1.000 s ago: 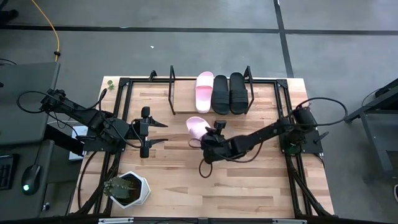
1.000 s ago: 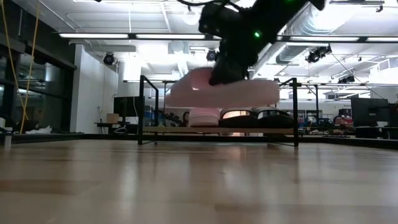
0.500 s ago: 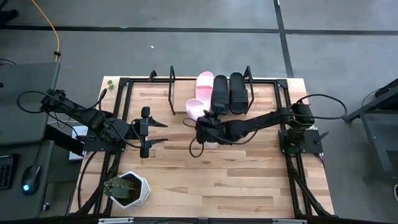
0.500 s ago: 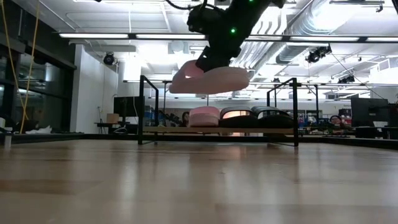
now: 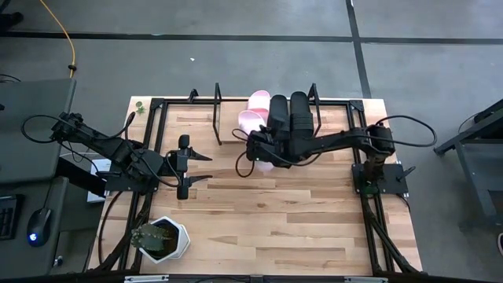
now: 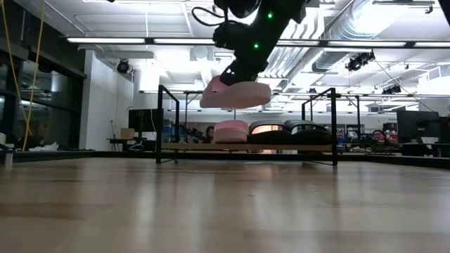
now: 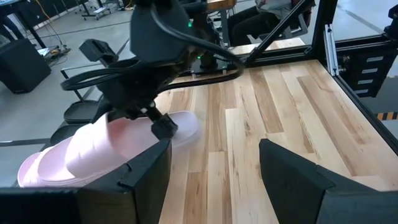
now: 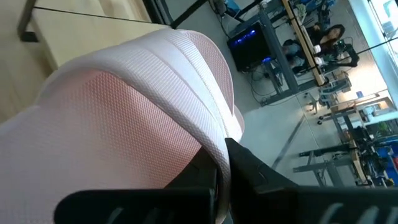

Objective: Pick and place slides into the shelf
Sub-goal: Put the pink slide on the shelf

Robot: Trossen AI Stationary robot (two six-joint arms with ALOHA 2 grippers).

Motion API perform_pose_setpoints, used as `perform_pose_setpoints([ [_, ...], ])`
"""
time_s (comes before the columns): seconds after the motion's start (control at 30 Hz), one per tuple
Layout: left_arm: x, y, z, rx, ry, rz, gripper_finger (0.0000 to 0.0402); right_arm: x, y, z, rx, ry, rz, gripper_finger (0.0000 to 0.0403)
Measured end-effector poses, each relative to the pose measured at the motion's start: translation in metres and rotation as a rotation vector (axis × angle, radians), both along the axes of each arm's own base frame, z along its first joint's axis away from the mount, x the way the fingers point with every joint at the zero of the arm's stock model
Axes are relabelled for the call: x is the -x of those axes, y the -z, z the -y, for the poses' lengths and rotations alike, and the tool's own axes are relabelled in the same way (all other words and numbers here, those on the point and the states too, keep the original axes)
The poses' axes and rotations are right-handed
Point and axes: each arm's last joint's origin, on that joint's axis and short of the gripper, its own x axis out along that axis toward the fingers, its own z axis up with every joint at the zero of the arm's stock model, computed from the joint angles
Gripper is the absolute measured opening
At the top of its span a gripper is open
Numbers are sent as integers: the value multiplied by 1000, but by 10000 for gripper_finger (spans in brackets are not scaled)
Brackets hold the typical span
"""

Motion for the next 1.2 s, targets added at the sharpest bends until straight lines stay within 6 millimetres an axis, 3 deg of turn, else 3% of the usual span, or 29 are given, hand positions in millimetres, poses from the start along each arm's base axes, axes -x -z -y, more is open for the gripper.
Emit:
perform_pose_setpoints([
  [0.8,0,0,0,0,0,2,225,-8,-11,43,-5,-12,55,0],
  [1.0,-6,5,0,-47,-80,-25,225,-12,-36,38,-20,-9,76,0],
  [1.2,-28,19,4,-185,-148,-90,225,-18,-65,26,-30,-55,129,0],
])
